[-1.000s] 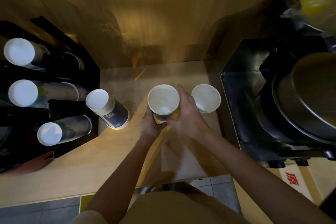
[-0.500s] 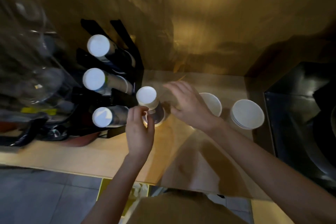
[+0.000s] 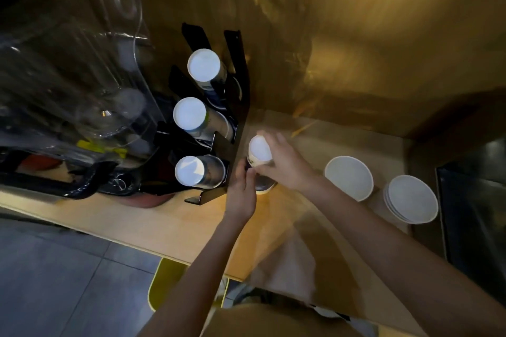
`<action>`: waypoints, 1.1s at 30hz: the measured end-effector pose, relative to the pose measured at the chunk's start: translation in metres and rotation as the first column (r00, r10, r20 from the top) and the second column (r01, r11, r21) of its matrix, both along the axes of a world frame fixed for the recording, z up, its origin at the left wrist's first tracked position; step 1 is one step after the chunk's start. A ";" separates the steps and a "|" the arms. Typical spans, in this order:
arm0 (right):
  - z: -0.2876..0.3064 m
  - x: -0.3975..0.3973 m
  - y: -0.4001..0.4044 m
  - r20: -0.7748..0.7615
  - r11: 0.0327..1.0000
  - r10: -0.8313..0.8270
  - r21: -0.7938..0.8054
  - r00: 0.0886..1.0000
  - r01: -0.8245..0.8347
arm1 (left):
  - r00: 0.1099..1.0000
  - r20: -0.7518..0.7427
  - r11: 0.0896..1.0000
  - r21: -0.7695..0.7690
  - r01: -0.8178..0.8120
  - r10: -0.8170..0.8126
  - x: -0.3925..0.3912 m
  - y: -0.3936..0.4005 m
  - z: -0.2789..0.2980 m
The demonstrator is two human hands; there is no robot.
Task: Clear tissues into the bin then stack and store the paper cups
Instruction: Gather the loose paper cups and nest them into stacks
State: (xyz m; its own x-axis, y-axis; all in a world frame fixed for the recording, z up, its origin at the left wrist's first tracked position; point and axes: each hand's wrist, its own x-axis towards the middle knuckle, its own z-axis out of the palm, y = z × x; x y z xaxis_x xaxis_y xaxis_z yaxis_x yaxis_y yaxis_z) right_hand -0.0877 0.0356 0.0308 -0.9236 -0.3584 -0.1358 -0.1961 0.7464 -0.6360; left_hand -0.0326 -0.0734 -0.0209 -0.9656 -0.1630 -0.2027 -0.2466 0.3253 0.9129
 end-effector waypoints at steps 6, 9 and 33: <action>-0.003 -0.006 0.026 0.103 0.935 -0.253 -0.229 0.962 0.271 | 0.941 0.316 0.945 0.256 -0.205 0.119 -0.011 -0.014 -0.024; 0.003 -0.010 0.051 0.234 0.818 -0.389 -0.357 0.891 0.450 | 0.922 0.372 0.946 0.248 -0.210 0.108 -0.009 -0.015 -0.029; 0.064 0.043 0.147 0.629 0.193 -0.222 -0.721 0.745 0.666 | 0.946 -0.319 0.935 0.317 0.157 -0.051 -0.002 0.031 0.131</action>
State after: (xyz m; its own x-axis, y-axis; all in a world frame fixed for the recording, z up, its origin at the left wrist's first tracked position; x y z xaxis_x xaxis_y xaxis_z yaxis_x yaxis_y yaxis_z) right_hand -0.0451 0.1825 0.0947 -0.9320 0.0059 -0.3624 0.3265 -0.4200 -0.8468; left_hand -0.0349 -0.0427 0.1097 -0.9966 -0.0321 0.0753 0.0754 -0.0029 0.9971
